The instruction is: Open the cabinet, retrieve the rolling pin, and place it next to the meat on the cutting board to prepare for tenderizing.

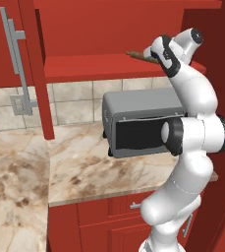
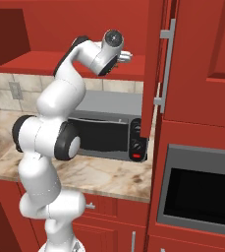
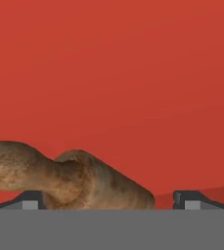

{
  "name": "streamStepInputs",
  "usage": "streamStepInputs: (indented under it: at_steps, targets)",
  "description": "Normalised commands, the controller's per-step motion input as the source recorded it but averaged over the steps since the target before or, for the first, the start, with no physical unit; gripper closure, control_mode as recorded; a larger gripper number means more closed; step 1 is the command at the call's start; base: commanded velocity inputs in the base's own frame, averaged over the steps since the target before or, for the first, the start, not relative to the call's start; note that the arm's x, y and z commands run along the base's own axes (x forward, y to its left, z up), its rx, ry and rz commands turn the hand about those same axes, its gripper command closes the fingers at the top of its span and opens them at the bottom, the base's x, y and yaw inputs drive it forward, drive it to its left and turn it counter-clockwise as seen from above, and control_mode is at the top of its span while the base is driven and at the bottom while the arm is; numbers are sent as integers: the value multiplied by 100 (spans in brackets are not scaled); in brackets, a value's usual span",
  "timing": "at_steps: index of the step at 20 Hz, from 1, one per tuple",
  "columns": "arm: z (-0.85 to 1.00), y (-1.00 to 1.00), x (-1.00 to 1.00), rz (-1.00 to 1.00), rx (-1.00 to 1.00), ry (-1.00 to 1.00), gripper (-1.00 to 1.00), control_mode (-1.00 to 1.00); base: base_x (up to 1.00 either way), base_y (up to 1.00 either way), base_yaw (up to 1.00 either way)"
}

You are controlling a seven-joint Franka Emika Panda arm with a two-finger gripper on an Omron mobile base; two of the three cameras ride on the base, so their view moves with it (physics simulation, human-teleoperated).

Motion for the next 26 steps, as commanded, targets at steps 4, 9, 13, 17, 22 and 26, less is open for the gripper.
streamStepInputs:
  at_steps: [4,9,13,17,22,26]
  targets:
    - [-33,-24,0,16,0,0,-100,-100,0,0,0]
    - [-37,-15,0,16,0,-1,100,-100,0,0,0]
    - [-40,0,0,17,-3,-4,100,-100,0,0,0]
    - [-37,-1,-9,17,-1,-10,100,-100,0,0,0]
    - [-38,0,-43,18,0,-24,100,-100,0,0,0]
    - [-37,0,-79,17,0,-32,100,-100,0,0,0]
